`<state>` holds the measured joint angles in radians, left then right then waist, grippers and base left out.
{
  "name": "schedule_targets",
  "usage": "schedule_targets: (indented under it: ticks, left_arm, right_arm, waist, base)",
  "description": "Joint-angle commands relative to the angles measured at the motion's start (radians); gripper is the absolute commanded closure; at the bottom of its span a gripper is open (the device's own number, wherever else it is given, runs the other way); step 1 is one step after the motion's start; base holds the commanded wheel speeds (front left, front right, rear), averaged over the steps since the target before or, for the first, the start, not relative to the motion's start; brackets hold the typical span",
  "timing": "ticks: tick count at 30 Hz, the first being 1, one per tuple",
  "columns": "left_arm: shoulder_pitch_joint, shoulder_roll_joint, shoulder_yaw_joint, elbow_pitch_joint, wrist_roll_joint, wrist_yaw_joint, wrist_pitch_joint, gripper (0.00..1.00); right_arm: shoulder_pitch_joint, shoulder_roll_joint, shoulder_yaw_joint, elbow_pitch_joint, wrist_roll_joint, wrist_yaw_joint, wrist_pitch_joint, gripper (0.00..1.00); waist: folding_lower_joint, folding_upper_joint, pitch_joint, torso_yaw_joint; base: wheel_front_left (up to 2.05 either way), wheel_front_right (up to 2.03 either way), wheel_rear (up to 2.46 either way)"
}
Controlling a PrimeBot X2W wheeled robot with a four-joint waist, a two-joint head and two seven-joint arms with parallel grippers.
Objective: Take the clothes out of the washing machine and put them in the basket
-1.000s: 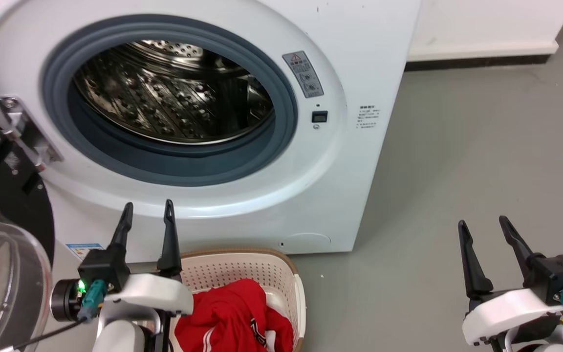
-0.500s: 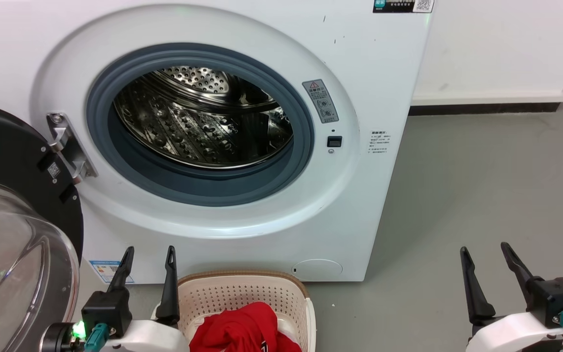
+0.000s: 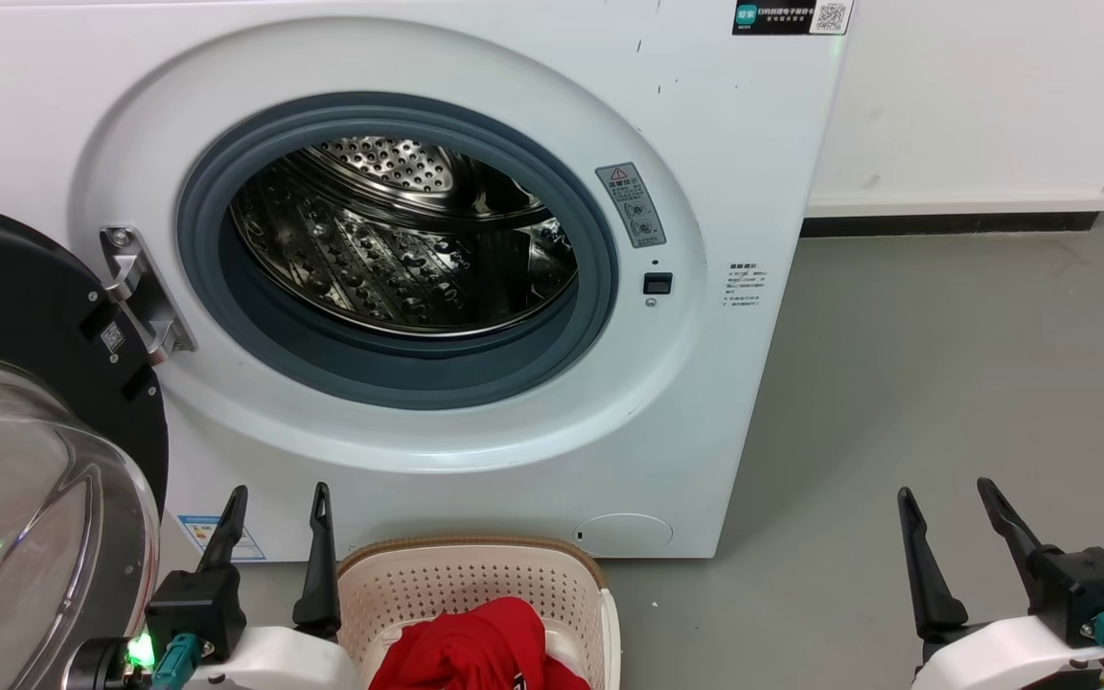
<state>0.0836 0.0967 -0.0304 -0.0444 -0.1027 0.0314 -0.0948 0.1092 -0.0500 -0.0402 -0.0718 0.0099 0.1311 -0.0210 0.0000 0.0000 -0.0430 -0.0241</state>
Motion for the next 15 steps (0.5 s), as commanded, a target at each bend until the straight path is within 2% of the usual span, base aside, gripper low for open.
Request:
schedule_targets:
  ticks: [1, 15]
  left_arm:
    - [0.005, 0.002, 0.000, -0.001, -0.003, 0.006, 0.002, 0.00]
    - [0.011, 0.011, -0.010, -0.013, -0.004, 0.021, 0.019, 0.00]
  right_arm:
    - [0.013, -0.001, 0.000, -0.003, 0.003, -0.001, 0.001, 0.00]
    - [0.009, -0.001, 0.001, 0.004, 0.008, -0.001, -0.006, 0.00]
  waist:
    - [0.0000, 0.0000, 0.001, -0.001]
    - [0.0000, 0.0000, 0.005, -0.009]
  base:
    - [0.00, 0.00, 0.00]
    - [0.00, 0.00, 0.00]
